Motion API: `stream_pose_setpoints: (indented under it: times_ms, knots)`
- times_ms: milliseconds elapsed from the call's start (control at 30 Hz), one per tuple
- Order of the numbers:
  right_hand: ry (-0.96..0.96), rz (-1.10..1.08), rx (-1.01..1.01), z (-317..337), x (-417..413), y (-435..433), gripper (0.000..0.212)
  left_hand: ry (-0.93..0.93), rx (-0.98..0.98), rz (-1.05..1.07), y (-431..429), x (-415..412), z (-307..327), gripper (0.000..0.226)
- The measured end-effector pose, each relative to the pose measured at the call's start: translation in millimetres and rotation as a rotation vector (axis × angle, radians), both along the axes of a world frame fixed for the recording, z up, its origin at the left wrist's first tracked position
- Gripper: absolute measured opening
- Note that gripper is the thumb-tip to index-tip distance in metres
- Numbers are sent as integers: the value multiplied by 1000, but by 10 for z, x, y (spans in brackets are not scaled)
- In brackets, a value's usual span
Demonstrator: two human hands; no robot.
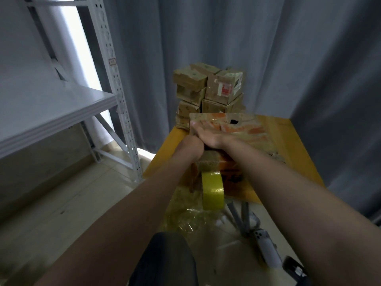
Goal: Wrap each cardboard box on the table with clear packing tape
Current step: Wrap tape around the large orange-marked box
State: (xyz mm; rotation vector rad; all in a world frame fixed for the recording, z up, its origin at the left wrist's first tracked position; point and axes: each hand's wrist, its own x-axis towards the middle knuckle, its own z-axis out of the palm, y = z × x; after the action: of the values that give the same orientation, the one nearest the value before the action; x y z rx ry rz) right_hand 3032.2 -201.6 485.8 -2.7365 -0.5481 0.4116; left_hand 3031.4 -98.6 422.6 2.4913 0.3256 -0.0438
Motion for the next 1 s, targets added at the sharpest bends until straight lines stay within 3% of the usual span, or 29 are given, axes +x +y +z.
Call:
stream_pose_setpoints:
  times_ms: [200,300,467,600,767,867,1000]
  knots:
    - [-86,-23,-159,-127,544,205,76,-49,152,-77,-33,-69,95,32]
    - [-114,-38,-164,-150,665,267,77,-91,284,-146,4,-84,69,32]
    - [-117,-27,-104,-110,568,234,72,-5,304,-83,-34,-110,101,33]
    - [-18,-21,16,33,211,69,69,21,373,-134,-33,-122,157,31]
    - [-7,11,162,-5,-333,-266,73,54,220,-48,-63,-107,188,37]
    - [-37,52,280,-50,-640,-508,62,-27,171,-58,-58,-150,170,32]
    - [-251,0,685,-70,-968,-920,32,-103,136,220,-118,-318,269,40]
